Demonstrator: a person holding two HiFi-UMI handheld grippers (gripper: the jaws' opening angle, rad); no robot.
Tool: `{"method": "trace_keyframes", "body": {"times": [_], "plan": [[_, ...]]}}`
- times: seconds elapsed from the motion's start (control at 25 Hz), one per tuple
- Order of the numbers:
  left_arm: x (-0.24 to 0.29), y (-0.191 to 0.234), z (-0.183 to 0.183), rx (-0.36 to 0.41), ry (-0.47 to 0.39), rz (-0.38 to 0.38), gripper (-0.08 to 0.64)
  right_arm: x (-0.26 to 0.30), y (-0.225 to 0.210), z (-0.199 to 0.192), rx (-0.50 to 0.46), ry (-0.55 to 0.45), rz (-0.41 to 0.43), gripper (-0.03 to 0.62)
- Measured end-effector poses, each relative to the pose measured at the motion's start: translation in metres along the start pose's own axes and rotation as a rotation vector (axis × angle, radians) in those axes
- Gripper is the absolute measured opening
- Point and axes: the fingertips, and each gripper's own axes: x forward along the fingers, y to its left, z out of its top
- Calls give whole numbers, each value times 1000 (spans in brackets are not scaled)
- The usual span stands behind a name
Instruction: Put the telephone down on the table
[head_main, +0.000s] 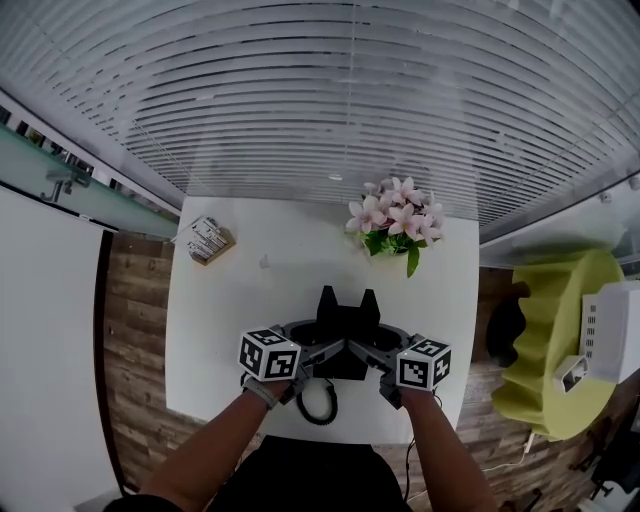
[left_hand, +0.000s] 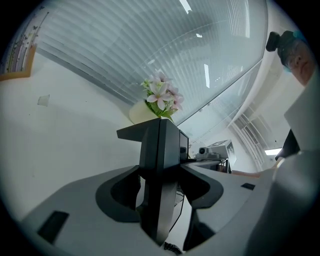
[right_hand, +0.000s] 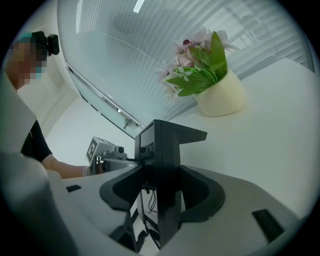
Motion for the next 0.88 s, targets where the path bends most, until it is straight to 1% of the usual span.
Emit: {"method": "trace_keyframes", "body": {"times": [0.24, 0.36, 0.48, 0.64, 0.88], "plan": [[8, 13, -3, -37, 2, -1, 250, 5, -11, 2, 46, -11, 9, 245], [11, 14, 1, -42, 0, 2, 250, 6, -16, 2, 70, -15, 11, 245], [14, 20, -6, -64, 7, -5, 250, 8, -19, 1, 86, -16, 13, 245], [13, 17, 3, -47, -3, -12, 250, 8, -20, 2, 90, -15, 18, 245], [15, 20, -3, -42, -4, -24, 250, 9, -20, 1, 109, -17, 31, 245]]}}
